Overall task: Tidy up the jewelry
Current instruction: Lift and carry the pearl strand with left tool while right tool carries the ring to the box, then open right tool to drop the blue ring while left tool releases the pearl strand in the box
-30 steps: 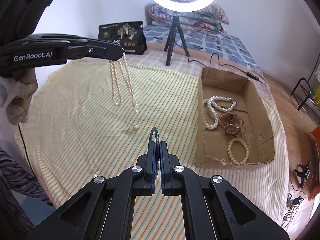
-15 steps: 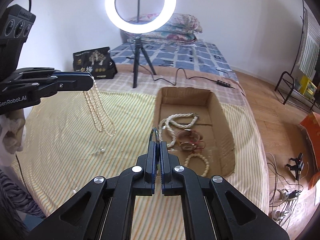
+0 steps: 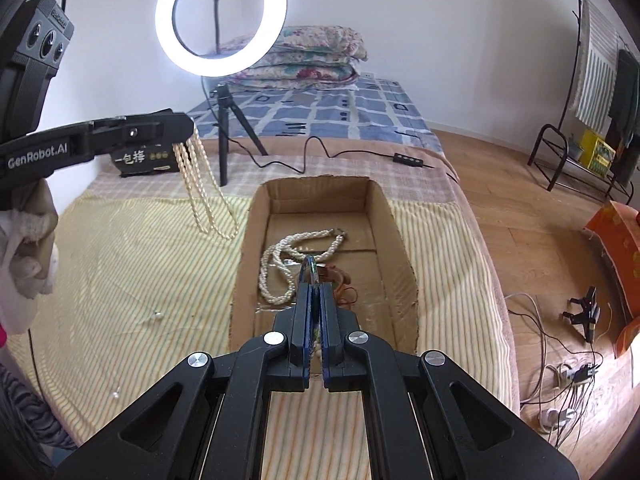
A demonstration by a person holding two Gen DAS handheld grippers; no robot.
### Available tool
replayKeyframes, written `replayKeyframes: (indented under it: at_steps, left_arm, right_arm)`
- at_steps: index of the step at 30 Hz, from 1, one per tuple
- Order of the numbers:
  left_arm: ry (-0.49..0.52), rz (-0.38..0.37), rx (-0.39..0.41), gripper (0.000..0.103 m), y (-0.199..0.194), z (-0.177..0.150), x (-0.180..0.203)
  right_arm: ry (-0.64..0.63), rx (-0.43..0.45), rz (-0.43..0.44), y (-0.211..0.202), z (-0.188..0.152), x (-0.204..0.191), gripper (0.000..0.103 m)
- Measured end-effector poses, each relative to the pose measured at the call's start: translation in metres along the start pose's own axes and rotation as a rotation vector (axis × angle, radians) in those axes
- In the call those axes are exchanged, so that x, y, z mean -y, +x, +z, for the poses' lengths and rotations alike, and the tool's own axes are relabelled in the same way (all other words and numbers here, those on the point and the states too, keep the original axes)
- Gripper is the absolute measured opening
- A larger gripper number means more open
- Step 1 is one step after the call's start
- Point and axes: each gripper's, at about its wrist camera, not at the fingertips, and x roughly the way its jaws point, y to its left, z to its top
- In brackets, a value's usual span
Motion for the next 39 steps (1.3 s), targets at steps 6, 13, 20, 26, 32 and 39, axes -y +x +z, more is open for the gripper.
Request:
replayKeyframes:
  at_steps: [6,13,20,26,32,39]
  left_arm:
    - [-0.011,-0.017,0.013,0.001,0.027,0.012,-0.001]
    - [0.005,-0.001,-0.028,0.001,0.07,0.017,-0.007]
    - [0.017,0.03,-0.061,0.001,0.104,0.029,-0.014]
    - [0.019,0.043,-0.087,0.001,0.125,0.032,-0.014]
    - [0.028,0.048,-0.095,0.001,0.131,0.034,-0.007]
    - [0.03,0.057,-0.105,0.001,0.131,0.033,-0.004]
  right_arm:
    - [0.019,-0.022,-0.018,0.009,-0.004,0.016,0.002]
    - [0.036,-0.055,-0.022,0.024,-0.005,0.029,0.002]
    - [0.047,-0.076,-0.018,0.038,-0.006,0.036,0.002]
    - [0.062,-0.094,-0.004,0.047,-0.008,0.04,0.002]
    - [0.066,-0.092,0.006,0.048,-0.007,0.041,0.002]
    - [0.066,-0.077,0.004,0.044,-0.007,0.041,0.003]
